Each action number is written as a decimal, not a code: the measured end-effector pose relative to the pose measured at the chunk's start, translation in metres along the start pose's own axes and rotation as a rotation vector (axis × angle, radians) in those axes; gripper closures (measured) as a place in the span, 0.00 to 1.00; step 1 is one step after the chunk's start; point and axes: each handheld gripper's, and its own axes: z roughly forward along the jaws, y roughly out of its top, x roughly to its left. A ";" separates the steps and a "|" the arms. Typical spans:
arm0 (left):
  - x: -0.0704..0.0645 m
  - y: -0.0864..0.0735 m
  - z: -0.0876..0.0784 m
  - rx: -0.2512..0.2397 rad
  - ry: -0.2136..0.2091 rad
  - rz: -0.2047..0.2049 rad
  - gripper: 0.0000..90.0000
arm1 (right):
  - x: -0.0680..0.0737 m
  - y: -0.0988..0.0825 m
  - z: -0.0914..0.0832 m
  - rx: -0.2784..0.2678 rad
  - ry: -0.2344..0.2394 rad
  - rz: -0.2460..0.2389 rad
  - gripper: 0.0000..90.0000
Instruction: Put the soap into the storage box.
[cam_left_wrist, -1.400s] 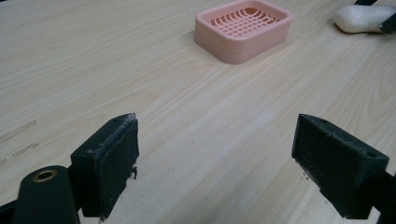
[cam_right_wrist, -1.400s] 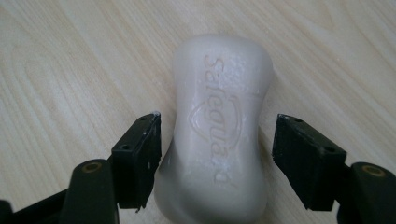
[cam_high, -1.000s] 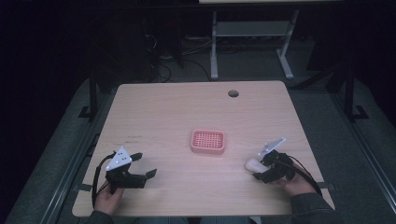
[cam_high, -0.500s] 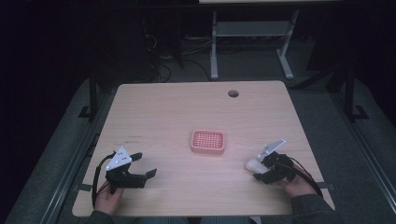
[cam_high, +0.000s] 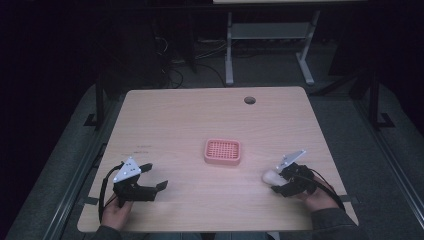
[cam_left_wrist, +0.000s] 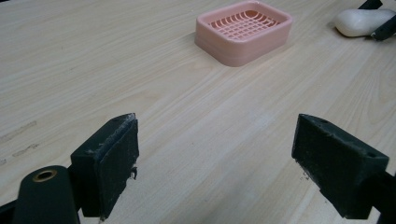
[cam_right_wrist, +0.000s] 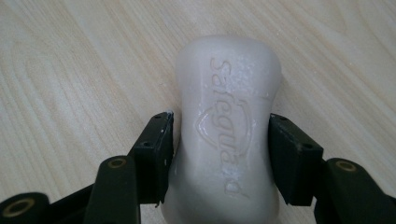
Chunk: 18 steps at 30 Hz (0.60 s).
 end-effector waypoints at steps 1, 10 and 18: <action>0.000 0.000 0.000 0.001 0.000 0.000 0.16 | 0.000 0.000 0.000 0.003 -0.003 -0.002 0.49; 0.001 0.000 -0.001 -0.006 0.001 -0.007 0.16 | 0.001 0.005 -0.006 0.005 0.003 -0.021 0.52; 0.000 0.000 -0.001 -0.004 0.000 -0.007 0.16 | -0.002 0.010 -0.002 0.067 0.017 -0.019 0.53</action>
